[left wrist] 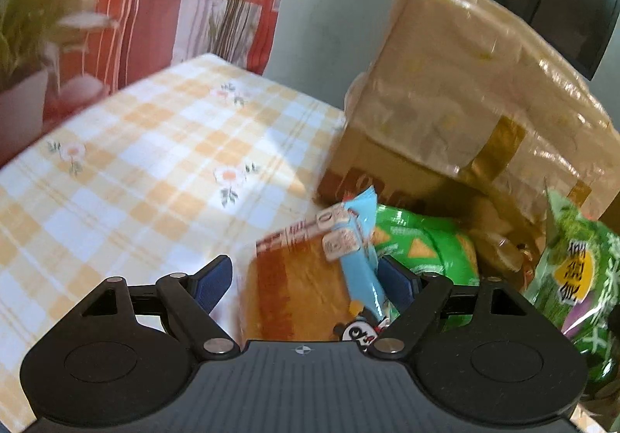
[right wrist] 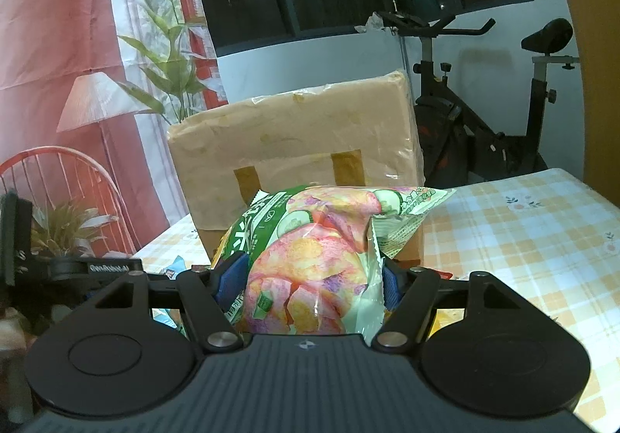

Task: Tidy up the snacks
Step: 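Grasp the bread roll packet with the left gripper while right holds chip bag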

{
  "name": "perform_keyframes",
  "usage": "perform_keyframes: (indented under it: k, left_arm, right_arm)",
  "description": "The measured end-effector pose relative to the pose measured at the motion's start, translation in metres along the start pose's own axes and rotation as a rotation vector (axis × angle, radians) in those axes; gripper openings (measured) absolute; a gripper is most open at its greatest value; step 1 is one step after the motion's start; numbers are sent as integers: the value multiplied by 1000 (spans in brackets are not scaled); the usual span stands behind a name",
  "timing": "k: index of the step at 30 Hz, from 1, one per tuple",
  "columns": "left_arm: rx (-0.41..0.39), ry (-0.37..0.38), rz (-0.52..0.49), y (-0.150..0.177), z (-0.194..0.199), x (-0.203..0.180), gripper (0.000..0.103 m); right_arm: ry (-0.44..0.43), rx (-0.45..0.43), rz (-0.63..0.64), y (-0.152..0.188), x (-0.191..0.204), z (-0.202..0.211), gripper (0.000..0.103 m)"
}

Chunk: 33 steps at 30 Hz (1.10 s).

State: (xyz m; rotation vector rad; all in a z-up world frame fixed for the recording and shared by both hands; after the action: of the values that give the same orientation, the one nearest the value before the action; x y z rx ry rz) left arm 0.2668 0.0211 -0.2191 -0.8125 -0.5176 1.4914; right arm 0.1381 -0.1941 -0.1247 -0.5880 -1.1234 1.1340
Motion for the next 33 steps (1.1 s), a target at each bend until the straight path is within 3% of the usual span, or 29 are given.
perform_keyframes:
  k: [4,6,8,22,33]
  left_arm:
    - [40,-5,-9,9,-11,3,86]
    - [50,7,2,13,-15,6,79]
    - [38,-7,-13,15,-12,9,75]
    - [-97,-105,-87,7,57,12,74]
    - [-167,-111,-143,0,98,0,74]
  right_arm:
    - [-6,6,5,2,3,-1,70]
    - [-5,8,6,3,3,-2,70]
    - [-4,7,8,2,3,-2,70]
    - [20,-33,23,-7,3,7,70]
    - [12,-89,56,-20,13,32,70]
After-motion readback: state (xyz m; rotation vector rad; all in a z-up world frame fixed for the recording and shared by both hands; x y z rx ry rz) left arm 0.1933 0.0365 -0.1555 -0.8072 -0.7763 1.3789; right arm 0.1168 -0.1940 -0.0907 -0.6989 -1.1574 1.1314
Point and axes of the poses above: each gripper's, at about its wrist camera, not at the fingertips, and z roughly against the way its jaws point, x to its left, y to its underside, the point moved 8 cm from there along -z, roughly the way its jaws point, and after that the axes turned 8 degrees about -z, right-handed, at the moved point
